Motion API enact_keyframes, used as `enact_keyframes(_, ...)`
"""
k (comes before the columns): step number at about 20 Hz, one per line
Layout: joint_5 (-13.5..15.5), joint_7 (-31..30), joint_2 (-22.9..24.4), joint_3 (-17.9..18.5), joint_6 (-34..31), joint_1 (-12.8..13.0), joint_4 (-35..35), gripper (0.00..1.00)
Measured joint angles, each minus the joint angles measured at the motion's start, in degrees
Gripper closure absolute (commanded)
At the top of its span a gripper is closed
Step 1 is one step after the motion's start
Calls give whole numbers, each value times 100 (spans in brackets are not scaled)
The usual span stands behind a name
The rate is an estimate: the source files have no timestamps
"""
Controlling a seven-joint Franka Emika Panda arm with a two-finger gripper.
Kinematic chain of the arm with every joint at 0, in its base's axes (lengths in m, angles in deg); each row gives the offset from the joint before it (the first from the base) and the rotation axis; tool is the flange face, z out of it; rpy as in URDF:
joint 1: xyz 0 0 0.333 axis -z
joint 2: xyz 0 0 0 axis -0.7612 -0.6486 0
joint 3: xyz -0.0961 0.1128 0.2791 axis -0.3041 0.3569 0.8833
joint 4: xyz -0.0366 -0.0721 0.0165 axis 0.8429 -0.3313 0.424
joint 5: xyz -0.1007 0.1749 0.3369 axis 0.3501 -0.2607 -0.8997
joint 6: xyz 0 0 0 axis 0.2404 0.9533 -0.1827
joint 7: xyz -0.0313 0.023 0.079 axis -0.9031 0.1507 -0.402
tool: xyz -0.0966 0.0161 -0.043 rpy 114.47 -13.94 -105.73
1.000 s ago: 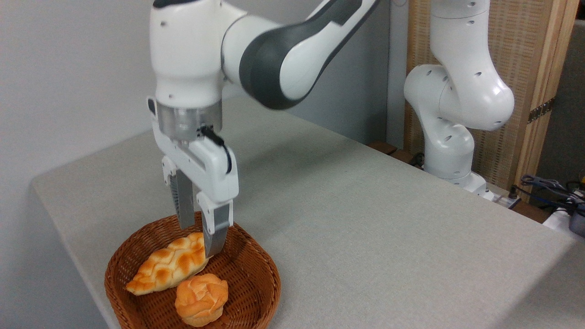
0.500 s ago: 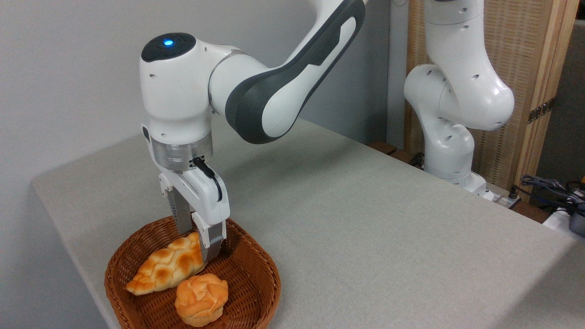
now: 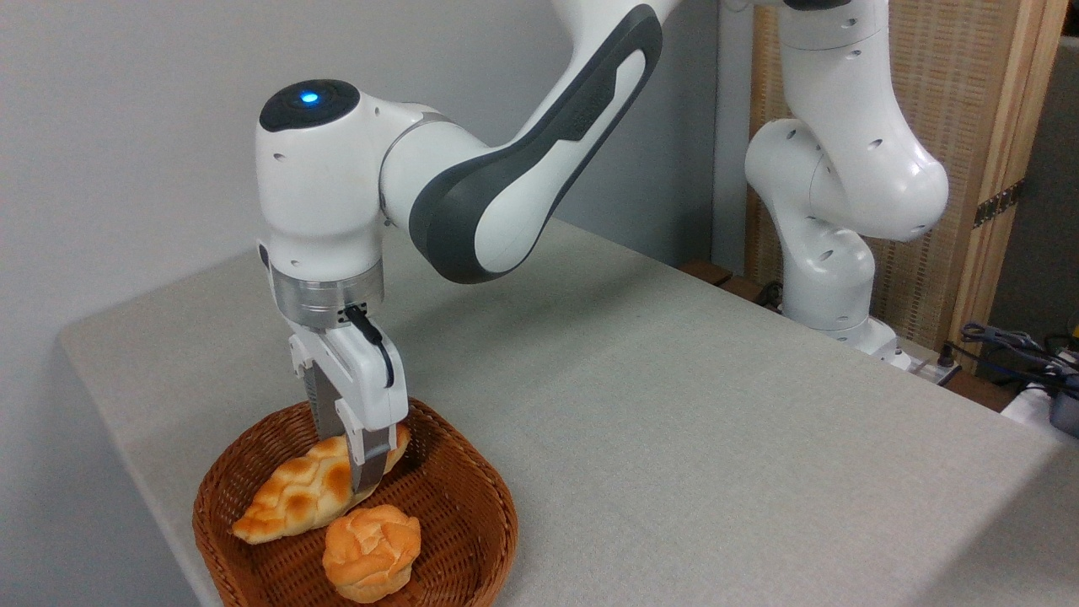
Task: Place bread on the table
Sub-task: 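Close the gripper on the braided bread roll, then lift the braided roll out of the basket and carry it onto the table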
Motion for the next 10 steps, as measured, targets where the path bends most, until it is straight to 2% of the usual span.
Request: enact_keyframes(10,2,28,0,0,1,-27,-44,83)
